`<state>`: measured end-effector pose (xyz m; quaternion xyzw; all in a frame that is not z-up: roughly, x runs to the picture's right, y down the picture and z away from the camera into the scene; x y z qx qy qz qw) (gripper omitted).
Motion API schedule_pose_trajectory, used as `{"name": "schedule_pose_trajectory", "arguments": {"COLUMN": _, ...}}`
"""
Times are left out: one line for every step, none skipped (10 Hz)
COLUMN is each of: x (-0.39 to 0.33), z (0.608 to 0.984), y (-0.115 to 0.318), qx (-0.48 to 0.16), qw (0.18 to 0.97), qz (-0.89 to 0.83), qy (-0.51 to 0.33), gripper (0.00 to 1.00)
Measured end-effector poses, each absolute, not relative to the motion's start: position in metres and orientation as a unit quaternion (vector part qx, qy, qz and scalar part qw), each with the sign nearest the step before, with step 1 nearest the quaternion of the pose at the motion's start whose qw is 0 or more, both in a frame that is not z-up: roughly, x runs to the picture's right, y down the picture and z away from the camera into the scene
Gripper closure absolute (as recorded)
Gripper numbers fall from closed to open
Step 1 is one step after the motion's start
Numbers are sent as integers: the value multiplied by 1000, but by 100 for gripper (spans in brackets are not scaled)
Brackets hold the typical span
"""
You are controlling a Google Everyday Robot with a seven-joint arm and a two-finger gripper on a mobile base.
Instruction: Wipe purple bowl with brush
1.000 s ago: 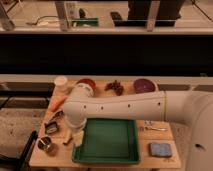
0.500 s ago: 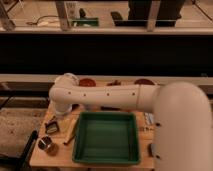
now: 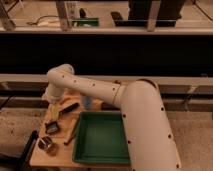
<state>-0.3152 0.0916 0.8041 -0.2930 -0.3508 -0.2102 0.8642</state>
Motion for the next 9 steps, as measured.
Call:
{"name": "schedule_pose_trajectory", "arguments": {"x": -314, "z": 812, "y": 90, "qx": -295, "qw": 861, "qz": -206, "qy": -359, "gripper": 20}}
{"name": "schedule_pose_trajectory", "arguments": {"x": -309, "z": 823, "y": 95, "qx": -297, "qw": 858, "qz": -204, "qy": -367, "gripper": 20}}
{"name": "schedule_pose_trajectory", "arguments": {"x": -303, "z": 829, "y": 102, "qx": -299, "qw": 857, "qz": -203, "qy": -369, "gripper": 20}}
{"name": "schedule_pose_trajectory", "arguments": {"x": -298, "z": 834, "y": 110, "qx": -301, "qw": 856, "qz": -201, "qy": -369, "gripper": 20}}
{"name": "schedule_pose_trajectory", "arguments": {"x": -290, "z": 842, "y": 117, "qx": -302, "qw": 856, "qz": -198, "qy": -370, "gripper": 20}}
{"name": "schedule_pose_trajectory", "arguments": {"x": -283, "z": 848, "y": 121, "qx": -303, "qw": 856, "qz": -194, "qy": -370, "gripper": 20}}
{"name": "schedule_pose_trajectory", "arguments": {"x": -283, "z": 852, "y": 123, "qx": -303, "qw": 856, "qz": -193, "qy": -371, "gripper": 20}}
{"name": "schedule_pose_trajectory", "arguments": {"x": -285, "z": 858, "y": 119, "qx": -302, "qw": 856, "qz": -191, "qy": -373, "gripper": 20}}
{"name": "schedule_pose_trajectory", "arguments": {"x": -284, "z": 863, "y": 117, "qx": -302, "qw": 857, "qz": -188, "qy": -373, "gripper": 20}}
